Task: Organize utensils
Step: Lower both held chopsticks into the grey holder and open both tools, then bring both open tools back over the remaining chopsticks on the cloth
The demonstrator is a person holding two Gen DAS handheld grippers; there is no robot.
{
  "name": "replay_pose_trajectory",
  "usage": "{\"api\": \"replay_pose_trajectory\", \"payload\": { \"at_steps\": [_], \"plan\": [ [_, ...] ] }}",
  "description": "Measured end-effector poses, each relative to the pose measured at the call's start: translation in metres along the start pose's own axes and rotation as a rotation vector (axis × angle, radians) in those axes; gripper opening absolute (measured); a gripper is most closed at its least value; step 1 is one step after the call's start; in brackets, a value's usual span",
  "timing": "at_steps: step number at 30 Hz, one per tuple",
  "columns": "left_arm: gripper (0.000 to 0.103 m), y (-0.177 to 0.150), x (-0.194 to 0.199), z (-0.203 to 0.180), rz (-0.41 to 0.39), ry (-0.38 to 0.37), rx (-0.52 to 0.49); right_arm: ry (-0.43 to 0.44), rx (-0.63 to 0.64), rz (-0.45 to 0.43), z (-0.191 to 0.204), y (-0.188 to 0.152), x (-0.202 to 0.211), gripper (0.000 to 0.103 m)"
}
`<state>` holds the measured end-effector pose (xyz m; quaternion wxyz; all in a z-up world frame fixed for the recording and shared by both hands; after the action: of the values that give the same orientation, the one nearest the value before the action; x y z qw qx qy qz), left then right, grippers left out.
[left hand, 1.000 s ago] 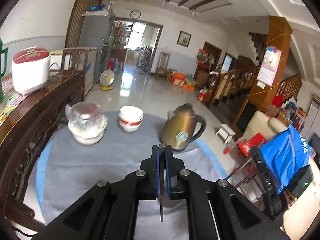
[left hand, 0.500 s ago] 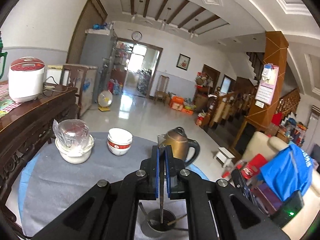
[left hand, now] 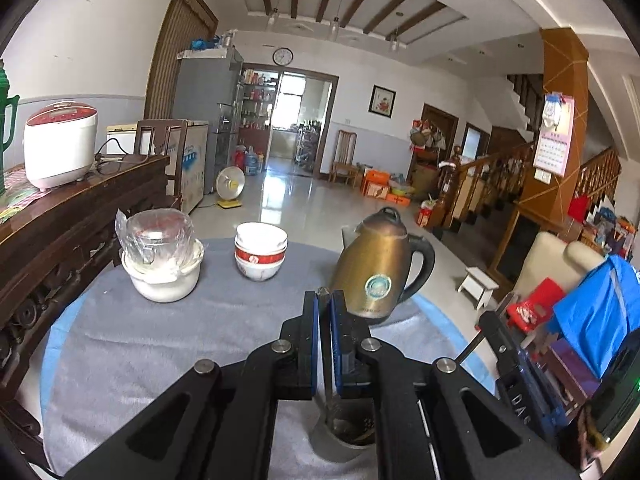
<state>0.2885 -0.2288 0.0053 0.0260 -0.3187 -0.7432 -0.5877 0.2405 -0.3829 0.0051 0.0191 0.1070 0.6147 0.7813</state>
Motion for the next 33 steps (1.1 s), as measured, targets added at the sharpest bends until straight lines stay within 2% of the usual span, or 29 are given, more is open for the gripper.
{"api": "replay_pose_trajectory", "payload": {
  "at_steps": [4,5,6,7,8,17,23,25,26,27,28,30,33],
  "plan": [
    [0.009,-0.003,0.013,0.006,-0.016,0.024,-0.029,0.028,-0.014,0.023,0.0,-0.002,0.008,0.008],
    [0.012,-0.002,0.016,0.007,-0.02,0.028,-0.035,0.029,-0.013,0.027,0.0,-0.002,0.011,0.008],
    [0.018,-0.003,0.022,0.008,-0.021,0.034,-0.043,0.034,-0.016,0.032,0.0,-0.002,0.013,0.008],
    [0.036,-0.003,0.025,0.01,-0.021,0.035,-0.044,0.041,-0.022,0.04,0.001,-0.002,0.016,0.008],
    [0.048,-0.002,0.033,0.014,-0.03,0.036,-0.036,0.045,-0.032,0.049,-0.001,-0.001,0.017,0.008],
    [0.067,-0.002,0.086,0.039,-0.086,0.095,-0.037,0.073,-0.114,0.031,-0.005,0.01,0.052,0.009],
    [0.072,-0.01,0.112,0.065,-0.086,0.164,-0.042,0.109,-0.101,0.012,0.011,0.02,0.082,0.01],
    [0.072,-0.016,0.116,0.077,-0.074,0.189,-0.041,0.126,-0.086,0.002,0.019,0.023,0.092,0.018],
    [0.072,-0.019,0.118,0.085,-0.063,0.203,-0.035,0.134,-0.083,-0.005,0.023,0.024,0.098,0.033],
    [0.072,-0.021,0.12,0.091,-0.053,0.212,-0.027,0.143,-0.082,-0.012,0.027,0.025,0.103,0.063],
    [0.072,-0.024,0.122,0.1,-0.039,0.223,-0.013,0.163,-0.079,-0.033,0.032,0.027,0.111,0.076],
    [0.072,-0.029,0.123,0.115,-0.017,0.248,0.003,0.177,-0.049,-0.074,0.041,0.029,0.125,0.078],
    [0.072,-0.038,0.125,0.139,0.014,0.282,0.025,0.21,-0.005,-0.082,0.054,0.026,0.137,0.076]
  ]
}}
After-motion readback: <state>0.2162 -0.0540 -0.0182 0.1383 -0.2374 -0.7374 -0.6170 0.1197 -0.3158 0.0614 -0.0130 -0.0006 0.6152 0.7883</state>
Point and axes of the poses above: each gripper's, at about its wrist camera, not at the fingertips, and x roughly against the way its jaws point, z to its left, y to its top, the point moved 9 cm from there along -x, roughly the way its jaws point, and after that the axes turned 8 degrees about x, right-handed, at the moved point
